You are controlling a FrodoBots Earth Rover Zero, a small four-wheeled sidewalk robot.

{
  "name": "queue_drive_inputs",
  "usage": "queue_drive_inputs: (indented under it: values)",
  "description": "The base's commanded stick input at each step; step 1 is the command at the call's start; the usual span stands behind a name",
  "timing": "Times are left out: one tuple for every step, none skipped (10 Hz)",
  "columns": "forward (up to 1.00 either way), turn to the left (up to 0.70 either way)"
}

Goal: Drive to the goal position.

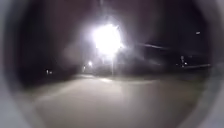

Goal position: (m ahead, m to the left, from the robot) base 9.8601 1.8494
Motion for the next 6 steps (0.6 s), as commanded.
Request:
queue_drive_inputs:
  values:
    - [1.00,0.03]
    - [1.00,0.23]
    - [1.00,0.40]
    - [1.00,0.40]
    - [1.00,0.38]
    - [1.00,0.10]
